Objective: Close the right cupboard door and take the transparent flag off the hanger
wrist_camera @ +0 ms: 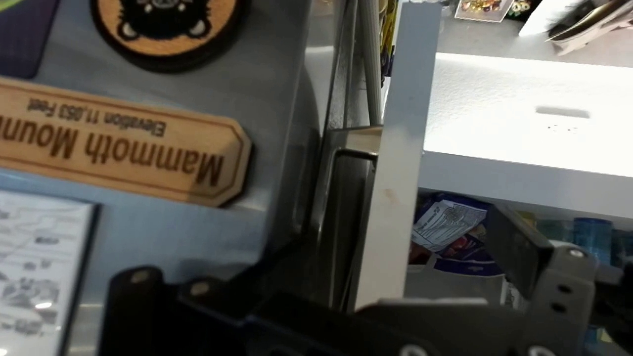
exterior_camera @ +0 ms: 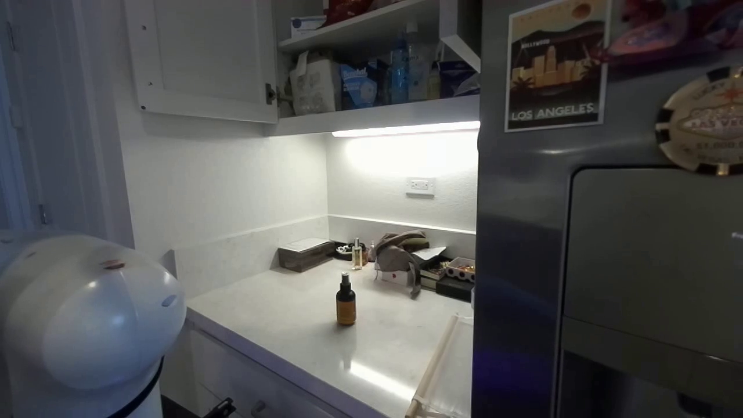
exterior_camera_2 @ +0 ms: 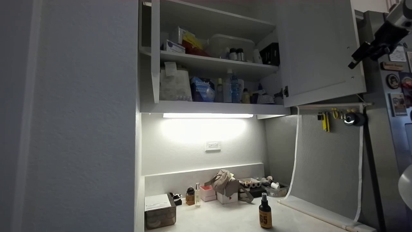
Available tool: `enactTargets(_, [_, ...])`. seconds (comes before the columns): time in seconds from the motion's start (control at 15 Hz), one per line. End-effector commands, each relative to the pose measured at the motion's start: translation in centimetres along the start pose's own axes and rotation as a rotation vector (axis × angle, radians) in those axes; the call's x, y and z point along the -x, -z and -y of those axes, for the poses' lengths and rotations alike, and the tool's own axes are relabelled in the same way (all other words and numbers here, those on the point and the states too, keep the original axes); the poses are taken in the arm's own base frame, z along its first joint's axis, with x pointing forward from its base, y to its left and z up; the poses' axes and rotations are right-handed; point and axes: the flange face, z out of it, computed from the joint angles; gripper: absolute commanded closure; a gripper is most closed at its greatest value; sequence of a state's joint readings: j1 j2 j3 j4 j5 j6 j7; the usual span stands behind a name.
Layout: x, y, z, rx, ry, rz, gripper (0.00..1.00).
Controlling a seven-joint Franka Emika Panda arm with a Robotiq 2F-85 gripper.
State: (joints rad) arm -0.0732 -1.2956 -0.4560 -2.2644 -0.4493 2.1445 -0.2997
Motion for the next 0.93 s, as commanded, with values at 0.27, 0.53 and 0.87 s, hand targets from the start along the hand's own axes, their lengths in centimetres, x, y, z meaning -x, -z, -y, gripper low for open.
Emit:
enactTargets(0.27, [-1.4, 0.2, 4.1, -0.059, 0.086, -0.010, 0.00])
enactTargets(0.53, [-1.8, 0.3, 5.4, -0.050, 0.122, -0.012, 0.00])
enactTargets(0.87, [-1.9, -0.5, 5.5, -0.096, 0.117, 0.002, 0.00])
